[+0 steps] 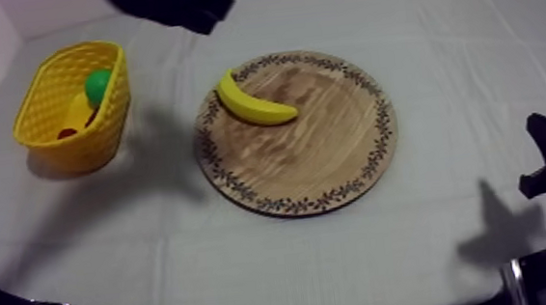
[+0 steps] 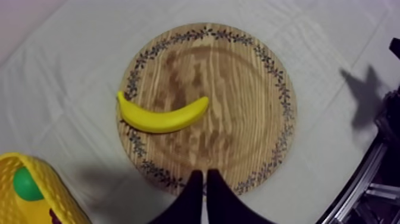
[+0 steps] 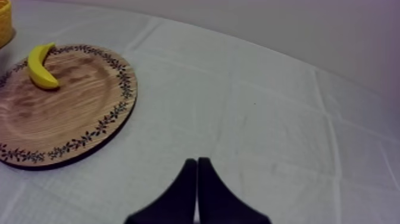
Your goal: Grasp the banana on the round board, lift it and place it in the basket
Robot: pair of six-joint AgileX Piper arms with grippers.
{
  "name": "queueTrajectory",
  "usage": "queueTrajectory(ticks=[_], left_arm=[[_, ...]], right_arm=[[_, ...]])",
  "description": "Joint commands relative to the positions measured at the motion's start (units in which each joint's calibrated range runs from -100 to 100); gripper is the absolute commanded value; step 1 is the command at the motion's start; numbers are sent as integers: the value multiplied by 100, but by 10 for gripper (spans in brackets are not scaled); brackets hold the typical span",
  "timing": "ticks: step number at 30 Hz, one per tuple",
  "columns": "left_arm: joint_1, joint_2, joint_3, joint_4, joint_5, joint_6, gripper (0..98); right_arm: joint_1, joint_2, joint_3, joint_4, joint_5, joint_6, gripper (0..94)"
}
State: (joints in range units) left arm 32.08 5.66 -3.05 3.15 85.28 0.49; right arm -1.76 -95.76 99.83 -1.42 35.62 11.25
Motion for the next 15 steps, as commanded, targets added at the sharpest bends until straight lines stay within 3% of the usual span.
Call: queueTrajectory(ticks=[1,8,11,15], left_arm=[[12,943,-640,6,164,-29,0],[133,1690,-1272,-11,193,82,0],[157,1870,-1410,1,61,445,0],[153,2037,-1542,15,-210,1240,0]], right_arm=[[0,0,5,-2,3,1,2],[0,0,5,-2,3,1,2],[0,0,5,-2,3,1,2],[0,0,5,-2,3,1,2]])
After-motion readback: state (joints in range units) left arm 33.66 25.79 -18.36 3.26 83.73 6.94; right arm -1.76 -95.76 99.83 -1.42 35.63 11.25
